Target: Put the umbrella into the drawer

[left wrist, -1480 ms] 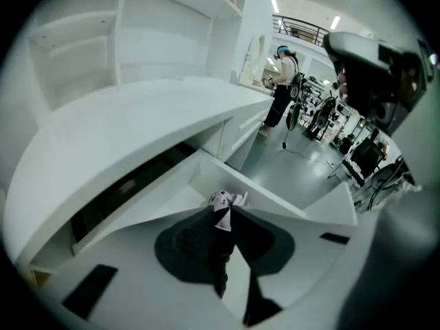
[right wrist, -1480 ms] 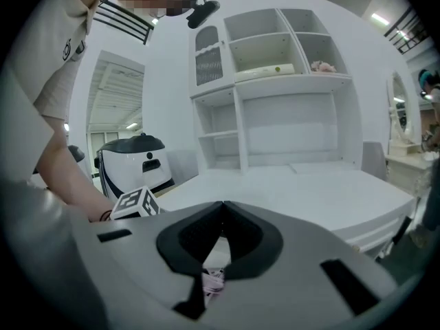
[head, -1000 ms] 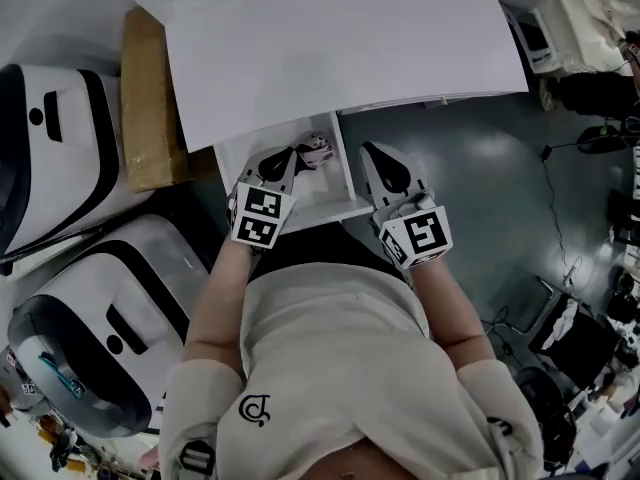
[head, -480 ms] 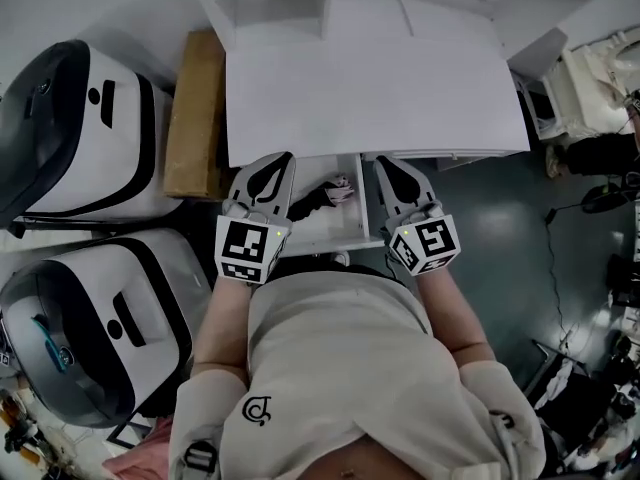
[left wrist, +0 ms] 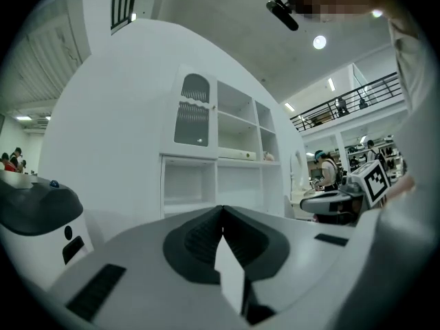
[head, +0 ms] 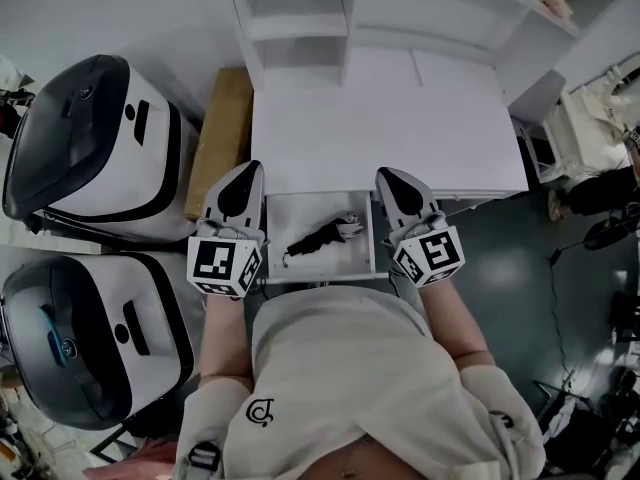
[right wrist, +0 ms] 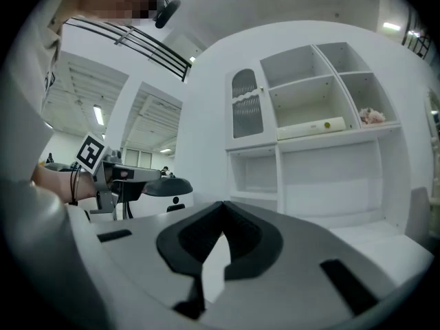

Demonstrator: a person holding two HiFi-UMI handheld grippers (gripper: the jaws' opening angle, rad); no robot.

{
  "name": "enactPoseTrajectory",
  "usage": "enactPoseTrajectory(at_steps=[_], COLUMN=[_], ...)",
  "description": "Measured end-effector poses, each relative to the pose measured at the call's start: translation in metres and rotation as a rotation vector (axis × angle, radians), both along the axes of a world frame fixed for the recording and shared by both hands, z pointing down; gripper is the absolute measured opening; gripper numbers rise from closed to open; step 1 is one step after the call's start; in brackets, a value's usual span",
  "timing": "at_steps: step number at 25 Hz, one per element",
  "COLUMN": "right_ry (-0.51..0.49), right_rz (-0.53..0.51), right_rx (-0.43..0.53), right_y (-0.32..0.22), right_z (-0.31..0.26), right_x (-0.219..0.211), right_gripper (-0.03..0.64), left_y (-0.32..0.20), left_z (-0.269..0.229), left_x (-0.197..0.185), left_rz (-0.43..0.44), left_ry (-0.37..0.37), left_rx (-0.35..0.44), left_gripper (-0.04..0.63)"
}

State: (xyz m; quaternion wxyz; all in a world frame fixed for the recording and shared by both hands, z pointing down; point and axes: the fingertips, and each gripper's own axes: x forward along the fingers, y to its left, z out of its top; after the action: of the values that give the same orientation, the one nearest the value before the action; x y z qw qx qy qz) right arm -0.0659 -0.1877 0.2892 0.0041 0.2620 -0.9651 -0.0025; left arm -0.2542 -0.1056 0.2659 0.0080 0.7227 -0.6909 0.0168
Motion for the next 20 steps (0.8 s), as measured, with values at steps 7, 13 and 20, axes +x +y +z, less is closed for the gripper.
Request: enactPoseTrajectory(at_steps=[7, 13, 20], right_ry=[-0.020, -0.012, -0.021], right_rz=[-0.024, -0.042, -0.040], right_rx=[0.035, 0.045, 0.044], right_y=[0.006, 0.010, 0.009], right_z=[-0.017, -0.019, -0.022], right_x=[-0.001, 0.001, 0.007], right_gripper=[0.005, 0.005, 0.005], left_y=[0.007, 0.006, 0.001], left_z=[-0.016, -0.017, -0.015], left_x=[0.002, 0.012, 0.025], left_rz=[0.011, 0.032, 0.049], left_ry=[-0.013, -0.029, -0.028], left_rx=[0.029, 0.022, 0.016], left_gripper=[0.012, 0.012, 0.012])
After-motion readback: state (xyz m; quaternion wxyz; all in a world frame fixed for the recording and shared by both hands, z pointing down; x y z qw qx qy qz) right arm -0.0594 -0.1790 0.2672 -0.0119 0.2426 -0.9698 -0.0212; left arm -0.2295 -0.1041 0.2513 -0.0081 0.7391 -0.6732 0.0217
